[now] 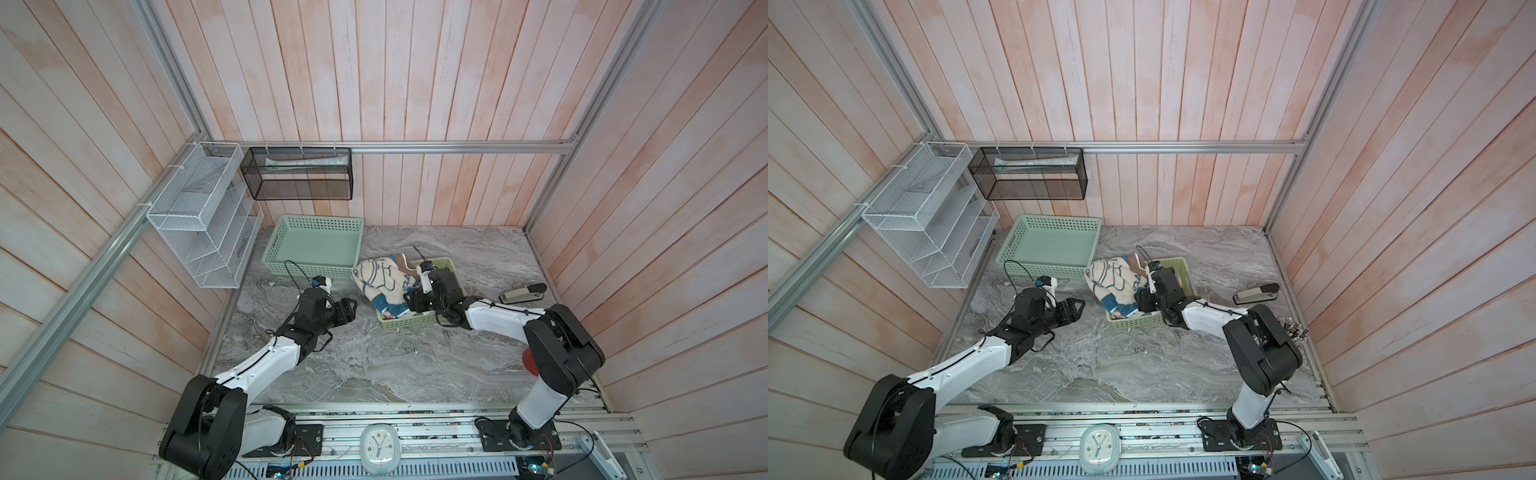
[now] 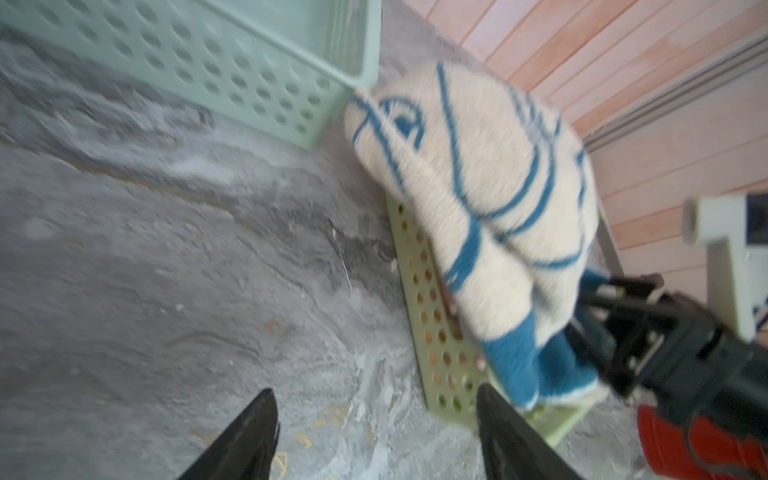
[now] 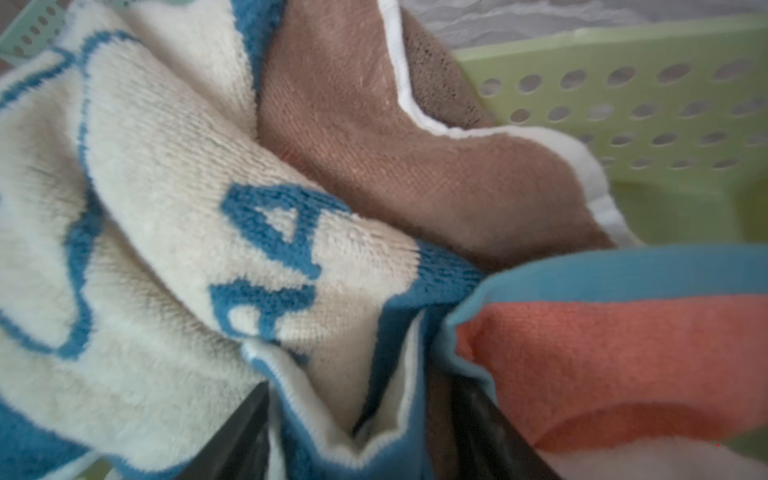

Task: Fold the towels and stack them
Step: 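Reach the right gripper into the lime basket and grasp the cream-blue towel, then lift the cream-blue towel out of the basket with the right gripper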

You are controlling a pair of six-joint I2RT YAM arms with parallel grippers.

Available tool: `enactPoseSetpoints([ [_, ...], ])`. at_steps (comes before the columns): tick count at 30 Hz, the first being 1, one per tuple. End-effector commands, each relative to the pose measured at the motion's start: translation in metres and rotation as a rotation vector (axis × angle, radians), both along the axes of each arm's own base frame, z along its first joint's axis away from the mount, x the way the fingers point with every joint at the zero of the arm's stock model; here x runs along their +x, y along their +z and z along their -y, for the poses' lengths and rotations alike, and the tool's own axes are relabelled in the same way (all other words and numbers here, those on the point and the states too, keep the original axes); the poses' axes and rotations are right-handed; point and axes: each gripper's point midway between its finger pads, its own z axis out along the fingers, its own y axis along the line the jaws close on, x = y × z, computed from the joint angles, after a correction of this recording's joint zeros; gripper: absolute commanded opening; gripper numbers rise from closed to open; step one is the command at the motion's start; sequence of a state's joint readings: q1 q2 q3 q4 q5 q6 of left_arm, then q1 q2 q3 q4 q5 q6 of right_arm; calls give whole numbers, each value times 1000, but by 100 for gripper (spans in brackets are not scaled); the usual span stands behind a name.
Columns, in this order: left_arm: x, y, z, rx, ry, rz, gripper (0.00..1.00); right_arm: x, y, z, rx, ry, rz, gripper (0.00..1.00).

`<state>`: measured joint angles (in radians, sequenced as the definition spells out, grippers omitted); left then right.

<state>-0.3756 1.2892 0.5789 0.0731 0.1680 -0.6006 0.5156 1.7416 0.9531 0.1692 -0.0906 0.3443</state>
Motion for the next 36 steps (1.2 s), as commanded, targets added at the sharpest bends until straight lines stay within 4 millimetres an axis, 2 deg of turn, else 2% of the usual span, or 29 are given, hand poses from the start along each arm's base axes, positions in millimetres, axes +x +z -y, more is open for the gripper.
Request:
enactPoseSetpoints([
  [1, 10, 7, 26, -46, -36, -10, 76, 36, -33, 66, -29, -133, -128, 57],
  [4, 24, 8, 45, -40, -73, -5, 76, 74, -38, 105, -41, -217, -145, 54],
  [7, 39, 10, 63, -57, -107, -12, 75, 112, -36, 132, -73, -254, -127, 52],
  [9, 46, 13, 73, -67, -128, -12, 75, 132, -32, 143, -101, -246, -134, 51],
  [13, 51, 13, 98, -76, -179, -18, 74, 156, -16, 153, -172, -231, -137, 44],
  [15, 50, 8, 112, -71, -220, -38, 74, 162, 1, 154, -187, -234, -111, 44],
  [18, 46, 0, 131, -54, -268, -65, 74, 166, 34, 157, -210, -264, -46, 57],
  [19, 44, -2, 138, -49, -286, -69, 74, 165, 45, 157, -211, -264, -25, 58],
  [21, 43, -3, 150, -45, -312, -73, 74, 163, 63, 154, -208, -263, 9, 56],
  [22, 43, -3, 157, -44, -329, -71, 74, 163, 70, 152, -204, -254, 27, 51],
  [24, 43, 0, 172, -53, -360, -66, 74, 161, 76, 147, -198, -234, 46, 40],
  [27, 50, 8, 204, -80, -428, -53, 74, 159, 68, 143, -190, -217, 30, 28],
  [29, 55, 14, 221, -78, -456, -40, 74, 159, 61, 140, -195, -206, 7, 28],
  [30, 57, 16, 228, -80, -466, -37, 74, 158, 61, 136, -197, -196, 6, 32],
  [32, 60, 19, 235, -91, -479, -31, 74, 158, 63, 130, -212, -180, 16, 30],
  [34, 62, 21, 238, -96, -484, -23, 74, 158, 71, 124, -219, -162, 44, 19],
  [36, 63, 21, 238, -84, -487, -16, 74, 159, 83, 123, -227, -166, 76, 14],
])
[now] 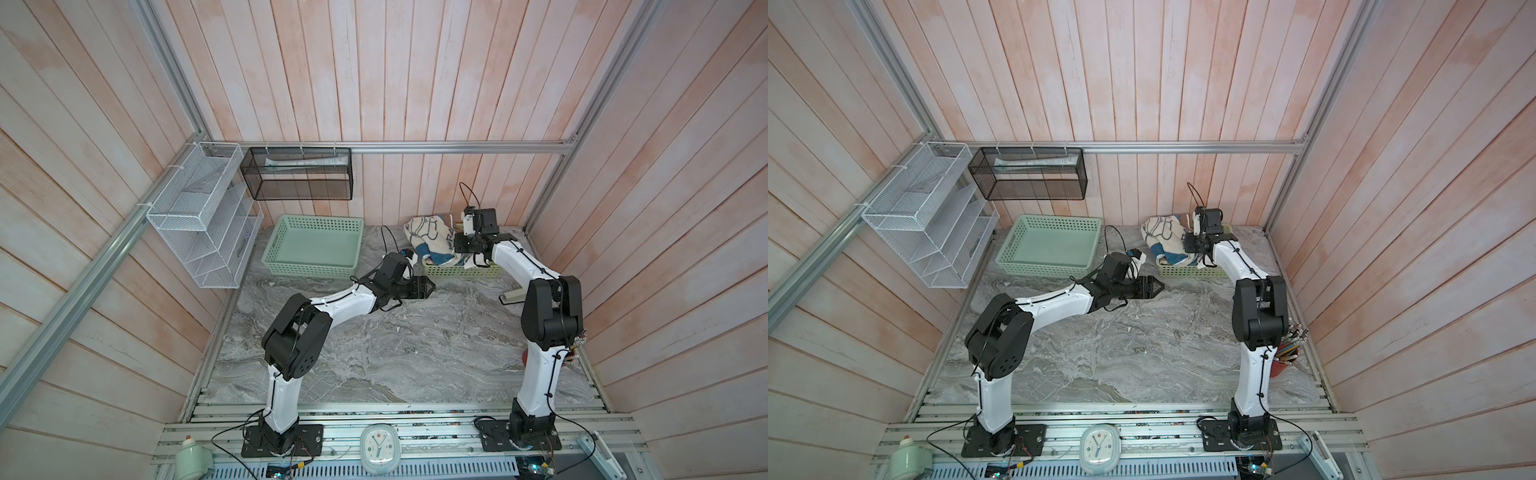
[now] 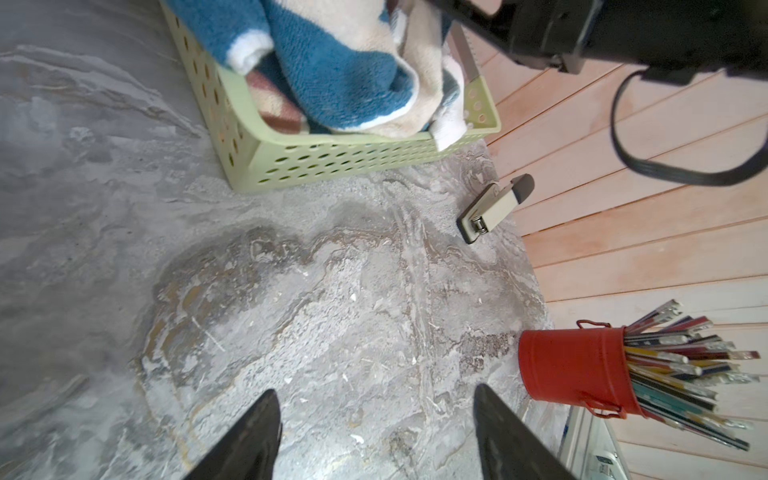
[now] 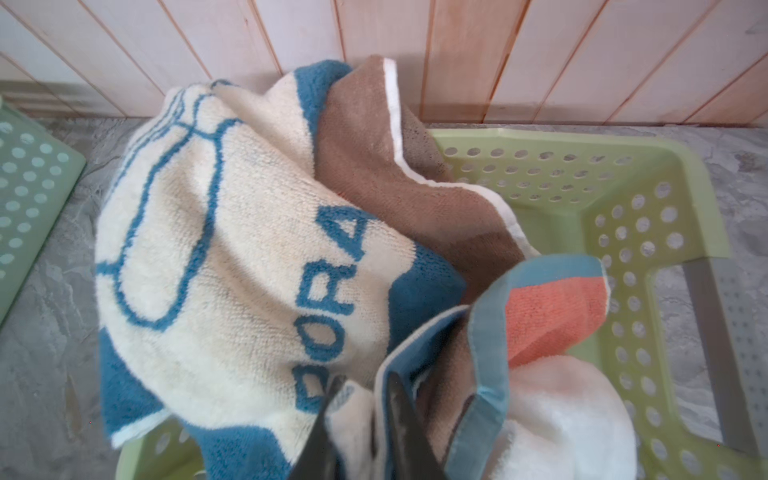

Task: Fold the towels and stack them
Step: 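Lift the cream-blue towel out of the basket with the right gripper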

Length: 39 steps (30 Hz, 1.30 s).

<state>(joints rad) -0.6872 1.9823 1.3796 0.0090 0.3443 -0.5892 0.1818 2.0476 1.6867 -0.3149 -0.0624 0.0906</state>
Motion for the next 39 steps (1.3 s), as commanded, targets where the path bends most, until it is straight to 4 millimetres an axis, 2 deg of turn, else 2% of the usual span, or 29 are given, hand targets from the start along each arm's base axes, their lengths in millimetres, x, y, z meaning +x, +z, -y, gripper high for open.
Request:
enactPoseSetpoints([
  [1, 1, -4, 0, 33, -25, 2, 74, 0, 27, -7, -30, 15, 54, 13],
  [2, 0, -4, -1, 43, -29, 5, 74, 1, 37, -5, -35, 0, 76, 14],
  [3, 0, -2, -2, 51, -28, 10, 74, 2, 48, -4, -39, -13, 99, 19],
  [5, 1, 0, -5, 61, -27, 24, 74, 5, 67, 4, -57, -52, 139, 41],
  [7, 1, 3, -6, 63, -24, 36, 74, 9, 84, 9, -80, -79, 158, 56],
  [8, 1, 5, -7, 62, -21, 41, 74, 10, 88, 10, -81, -84, 157, 58],
  [10, 1, 8, -8, 58, -19, 48, 74, 13, 91, -6, -87, -25, 155, 59],
  [13, 0, 14, -7, 44, -28, 63, 74, 18, 76, -39, -134, 84, 115, 60],
  [15, 0, 16, -6, 47, -35, 73, 74, 23, 55, -58, -139, 135, 53, 62],
  [16, 0, 16, -7, 53, -37, 76, 74, 25, 45, -65, -141, 140, 24, 65],
  [17, -1, 15, -8, 59, -39, 75, 74, 28, 38, -70, -146, 140, 9, 76],
  [19, -2, 13, -10, 68, -38, 77, 74, 32, 22, -81, -160, 149, -23, 82],
  [22, -3, 8, -15, 76, -38, 75, 74, 39, 3, -89, -165, 145, -45, 80],
  [23, -3, 6, -16, 76, -38, 70, 74, 39, 1, -91, -168, 149, -47, 75],
  [24, -2, 6, -19, 75, -33, 65, 74, 41, 6, -91, -180, 145, -40, 65],
  [26, -2, 10, -24, 68, -21, 67, 74, 43, 29, -85, -208, 103, 6, 35],
  [27, -2, 14, -26, 64, -18, 88, 74, 44, 48, -83, -227, 87, 56, 21],
  [28, -3, 19, -28, 54, -16, 106, 74, 45, 70, -82, -242, 79, 116, 12],
  [30, -3, 28, -31, 42, -12, 137, 73, 42, 114, -80, -238, 59, 233, 1],
  [34, 4, 48, -38, 28, -2, 168, 73, 23, 192, -87, -204, 96, 439, 0],
  [37, 7, 64, -45, 5, 18, 203, 70, 5, 234, -89, -180, 101, 517, 0],
  [39, 9, 72, -50, -19, 36, 223, 67, -6, 255, -92, -163, 112, 549, 0],
])
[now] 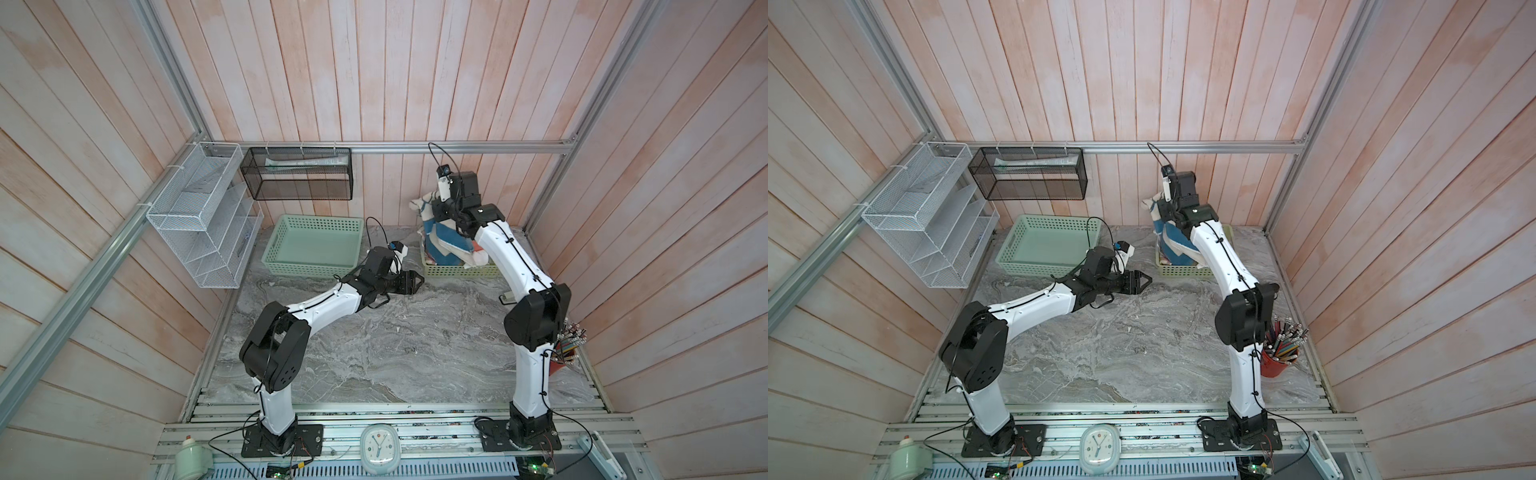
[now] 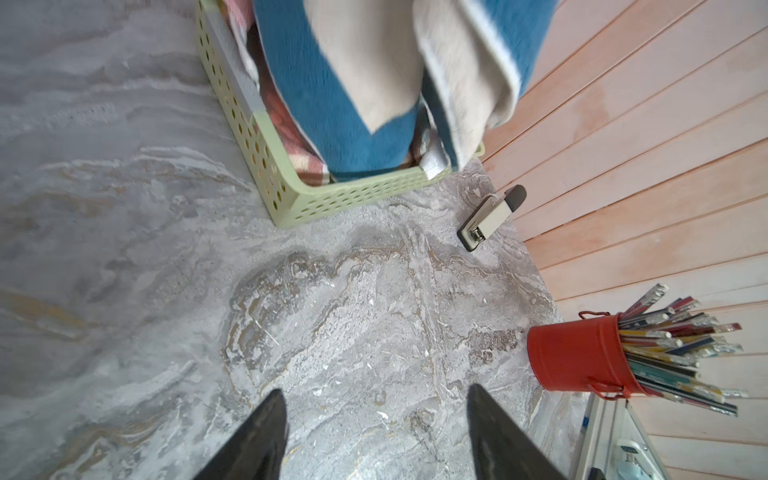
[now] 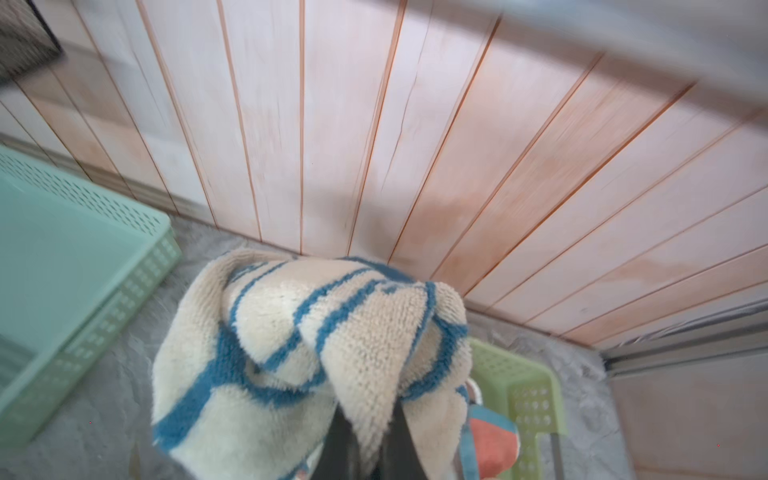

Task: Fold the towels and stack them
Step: 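Lift the cream-blue towel out of the basket with the right gripper, then drop the towel onto the table in front of the robot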

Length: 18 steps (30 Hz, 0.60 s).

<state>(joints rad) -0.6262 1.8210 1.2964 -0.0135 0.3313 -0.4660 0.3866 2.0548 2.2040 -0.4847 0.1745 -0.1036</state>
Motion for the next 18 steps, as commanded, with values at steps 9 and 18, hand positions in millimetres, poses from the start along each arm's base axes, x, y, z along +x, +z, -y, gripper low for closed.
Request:
enactPoseSetpoints([
  [9, -3, 45, -24, -99, 52, 84, 66, -44, 97, -9, 55, 36, 210, 0],
  [18, -12, 77, -83, -96, 177, 128, 67, -117, 97, -78, -28, 153, 154, 0],
])
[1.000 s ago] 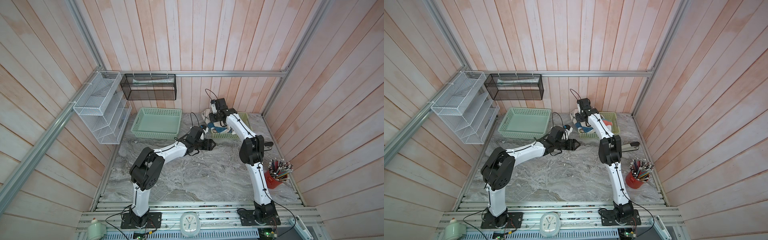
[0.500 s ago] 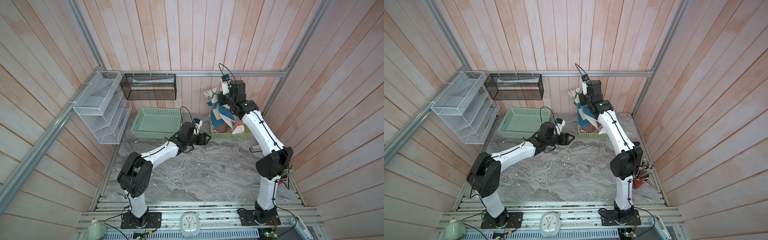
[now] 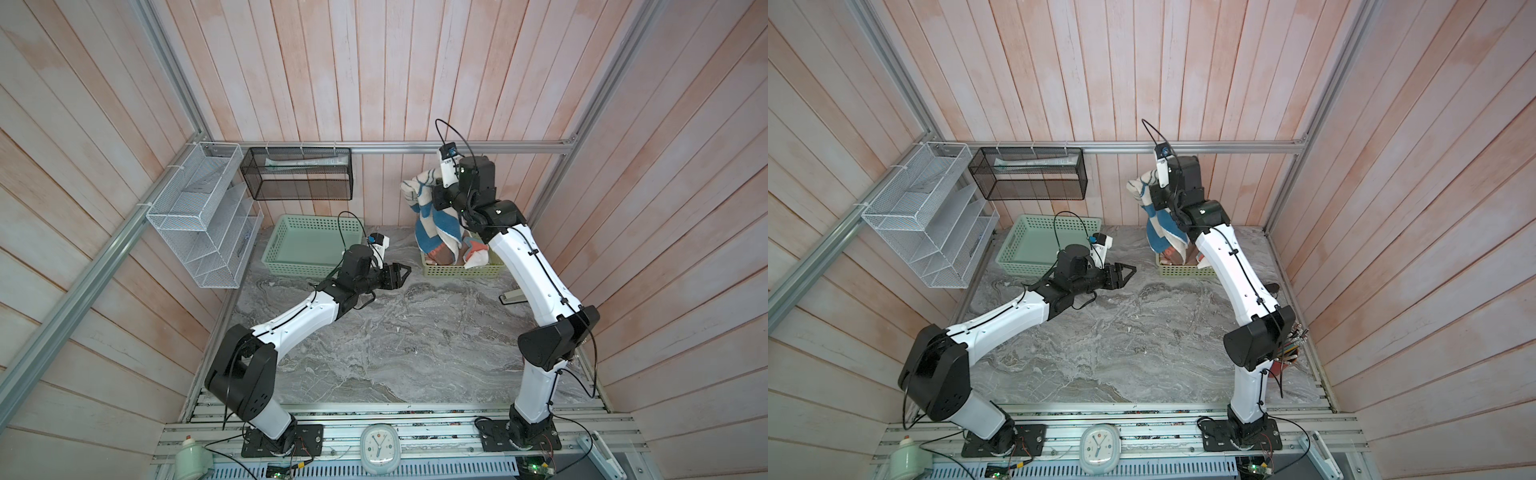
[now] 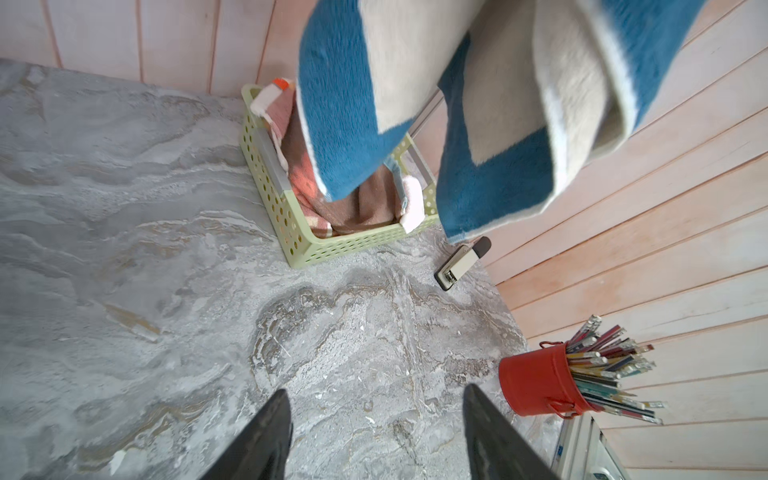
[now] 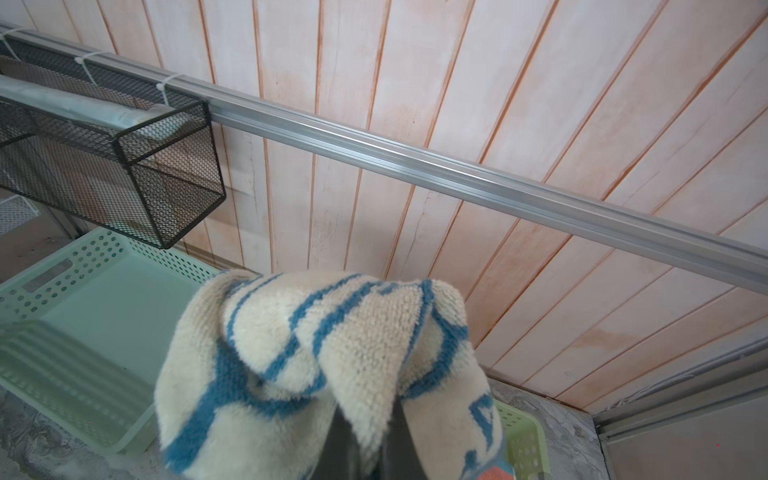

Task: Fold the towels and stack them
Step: 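Drop the towel onto the table in front of the robot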

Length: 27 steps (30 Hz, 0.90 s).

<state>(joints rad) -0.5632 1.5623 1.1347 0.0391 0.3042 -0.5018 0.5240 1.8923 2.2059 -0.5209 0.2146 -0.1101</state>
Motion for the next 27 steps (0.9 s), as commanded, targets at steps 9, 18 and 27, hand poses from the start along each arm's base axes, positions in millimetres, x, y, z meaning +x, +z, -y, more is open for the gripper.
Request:
enactPoseSetpoints([
  [9, -16, -1, -146, 64, 329, -69, 67, -142, -146, -124, -58, 376, -333, 39],
  [18, -72, -69, -149, 251, 326, -193, 67, -157, -215, -96, 194, 416, -486, 65],
  [27, -94, -133, -101, 296, 191, -323, 73, -164, -339, -65, 121, 240, -881, 64],
])
